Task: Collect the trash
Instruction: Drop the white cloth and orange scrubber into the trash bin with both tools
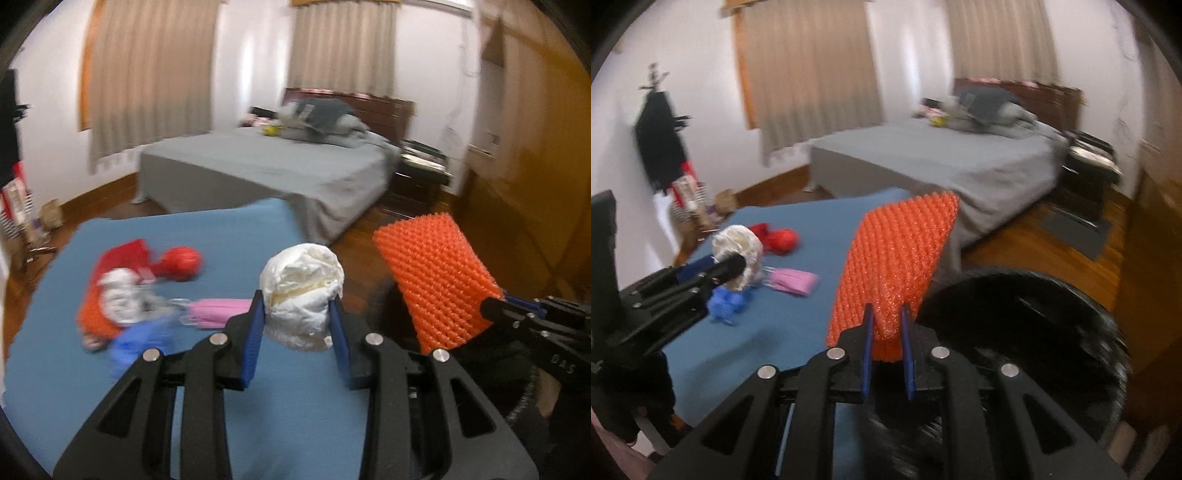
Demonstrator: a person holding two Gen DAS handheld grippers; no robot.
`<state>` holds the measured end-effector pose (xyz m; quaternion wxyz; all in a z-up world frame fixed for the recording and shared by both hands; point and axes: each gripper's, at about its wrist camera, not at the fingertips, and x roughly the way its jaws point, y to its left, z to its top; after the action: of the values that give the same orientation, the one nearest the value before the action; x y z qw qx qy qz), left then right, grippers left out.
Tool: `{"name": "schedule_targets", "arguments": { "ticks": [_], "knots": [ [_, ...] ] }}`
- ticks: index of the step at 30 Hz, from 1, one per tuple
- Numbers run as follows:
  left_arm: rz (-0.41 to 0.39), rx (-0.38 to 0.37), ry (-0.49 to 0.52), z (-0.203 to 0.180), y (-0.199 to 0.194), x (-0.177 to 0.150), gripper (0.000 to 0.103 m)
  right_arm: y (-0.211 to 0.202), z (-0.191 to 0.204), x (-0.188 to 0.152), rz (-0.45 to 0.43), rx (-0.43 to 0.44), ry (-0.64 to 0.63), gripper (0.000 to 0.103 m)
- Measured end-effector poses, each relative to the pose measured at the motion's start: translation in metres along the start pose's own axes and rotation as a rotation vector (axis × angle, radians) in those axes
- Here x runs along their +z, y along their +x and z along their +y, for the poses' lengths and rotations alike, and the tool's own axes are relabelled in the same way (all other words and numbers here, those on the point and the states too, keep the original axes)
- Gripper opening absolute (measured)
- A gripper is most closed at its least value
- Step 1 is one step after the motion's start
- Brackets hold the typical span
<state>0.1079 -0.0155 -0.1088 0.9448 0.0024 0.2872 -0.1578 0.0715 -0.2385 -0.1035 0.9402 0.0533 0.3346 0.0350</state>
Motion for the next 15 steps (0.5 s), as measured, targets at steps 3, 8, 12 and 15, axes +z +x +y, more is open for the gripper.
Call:
{"name": "schedule_targets", "arguments": {
  "ticks": [3, 8, 12, 15],
  "knots": [
    [0.022, -0.083, 0.034, -0.034, 0.014, -0.004, 0.033, -0.004, -0.029, -0.011, 0.017, -0.071, 0.045, 0.014],
    [0.062, -0.188, 0.069, -0.074, 0.041, -0.01, 0.033, -0.011, -0.066, -0.03, 0.04, -0.159, 0.098, 0.014],
    [0.086, -0.256, 0.073, -0.09, 0.057, -0.017, 0.043, -0.01, -0.086, -0.039, 0.055, -0.227, 0.132, 0.022],
    [0.083, -0.267, 0.066, -0.092, 0.061, -0.022, 0.07, -0.01, -0.091, -0.04, 0.054, -0.26, 0.149, 0.05]
  ]
}}
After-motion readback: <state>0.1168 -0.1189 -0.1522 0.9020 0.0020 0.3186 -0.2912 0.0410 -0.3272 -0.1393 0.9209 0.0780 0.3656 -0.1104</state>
